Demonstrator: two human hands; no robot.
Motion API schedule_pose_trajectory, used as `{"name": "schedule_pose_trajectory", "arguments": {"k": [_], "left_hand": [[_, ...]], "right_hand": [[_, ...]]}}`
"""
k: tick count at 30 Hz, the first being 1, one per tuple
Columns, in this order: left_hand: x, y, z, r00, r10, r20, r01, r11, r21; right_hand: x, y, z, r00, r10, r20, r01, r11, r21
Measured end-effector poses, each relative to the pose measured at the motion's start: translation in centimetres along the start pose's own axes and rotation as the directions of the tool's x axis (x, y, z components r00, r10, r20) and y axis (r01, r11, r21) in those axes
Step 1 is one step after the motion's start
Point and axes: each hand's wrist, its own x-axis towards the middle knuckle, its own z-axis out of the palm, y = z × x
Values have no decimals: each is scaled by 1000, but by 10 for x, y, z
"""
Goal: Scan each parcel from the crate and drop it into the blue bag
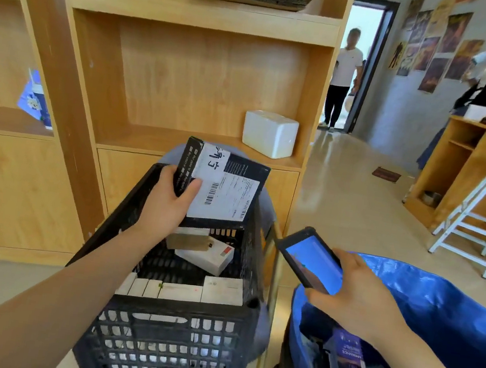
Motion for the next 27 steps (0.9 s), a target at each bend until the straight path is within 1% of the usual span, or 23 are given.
{"name": "schedule_pose_trajectory", "arguments": {"k": [4,7,10,12,15,17,20,22,24,27], "left_hand": [[11,47,60,996,17,87,-10,997,-82],[9,69,118,984,13,175,10,992,-128],[-2,82,184,951,-24,309,76,985,-157],[-17,85,230,912,-65,406,126,984,-124],[-50,84,293,810,-108,576,181,981,-71],[-73,75,331,741,-140,657,207,978,-25],[-101,52,379,636,-222,739,257,964,68],[-120,34,405,561,-284,777,246,954,171],[-142,20,426,472,-340,814,212,939,270],[-177,1,452,353,-384,853,154,923,352]], "right_hand": [[-14,45,-18,991,133,-26,-132,989,66],[-28,87,-30,969,244,-44,-241,968,76],[-48,130,-37,930,364,-61,-359,930,78],[-62,160,-39,894,442,-72,-438,896,66],[-85,205,-37,825,562,-58,-560,827,44],[-100,229,-33,777,628,-30,-627,778,35],[-115,254,-26,710,705,-9,-705,710,-11],[-119,266,-19,685,728,8,-728,685,-33],[-121,276,-11,670,742,26,-740,670,-55],[-118,285,-4,668,744,28,-733,663,-150]]}}
